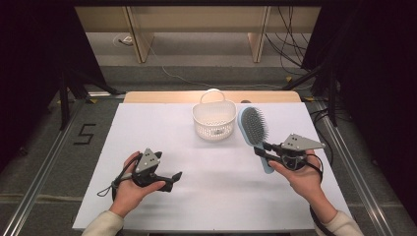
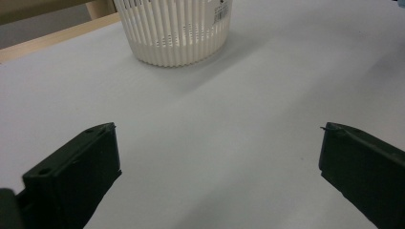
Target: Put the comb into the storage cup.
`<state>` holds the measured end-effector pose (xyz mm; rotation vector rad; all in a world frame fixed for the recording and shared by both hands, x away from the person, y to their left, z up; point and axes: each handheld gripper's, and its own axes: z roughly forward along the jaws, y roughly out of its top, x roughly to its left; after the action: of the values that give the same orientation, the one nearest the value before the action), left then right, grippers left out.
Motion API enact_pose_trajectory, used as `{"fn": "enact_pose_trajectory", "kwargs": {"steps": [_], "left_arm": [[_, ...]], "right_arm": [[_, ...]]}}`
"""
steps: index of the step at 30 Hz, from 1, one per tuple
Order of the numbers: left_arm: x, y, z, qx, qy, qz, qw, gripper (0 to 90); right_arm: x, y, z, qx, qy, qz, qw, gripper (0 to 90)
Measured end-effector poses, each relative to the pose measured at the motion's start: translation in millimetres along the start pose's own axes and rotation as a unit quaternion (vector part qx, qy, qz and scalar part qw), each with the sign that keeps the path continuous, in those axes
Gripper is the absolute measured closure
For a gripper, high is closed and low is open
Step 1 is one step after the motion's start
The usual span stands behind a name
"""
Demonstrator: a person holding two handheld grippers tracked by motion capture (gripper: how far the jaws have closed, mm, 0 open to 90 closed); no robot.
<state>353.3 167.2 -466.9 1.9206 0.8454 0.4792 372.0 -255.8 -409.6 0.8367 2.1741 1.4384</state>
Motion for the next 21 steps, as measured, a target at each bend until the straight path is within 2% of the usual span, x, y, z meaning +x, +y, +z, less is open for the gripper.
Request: {"fn": "enact_pose_trajectory", "kwargs": {"steps": [21], "left_arm": [[-0.3, 0.1, 0.7, 0.001, -0.001, 0.002, 1.0000, 0.0]], "right_arm": [[-1.6, 3.1, 1.3, -0.006, -0.001, 0.005, 1.0000, 70.6]]}}
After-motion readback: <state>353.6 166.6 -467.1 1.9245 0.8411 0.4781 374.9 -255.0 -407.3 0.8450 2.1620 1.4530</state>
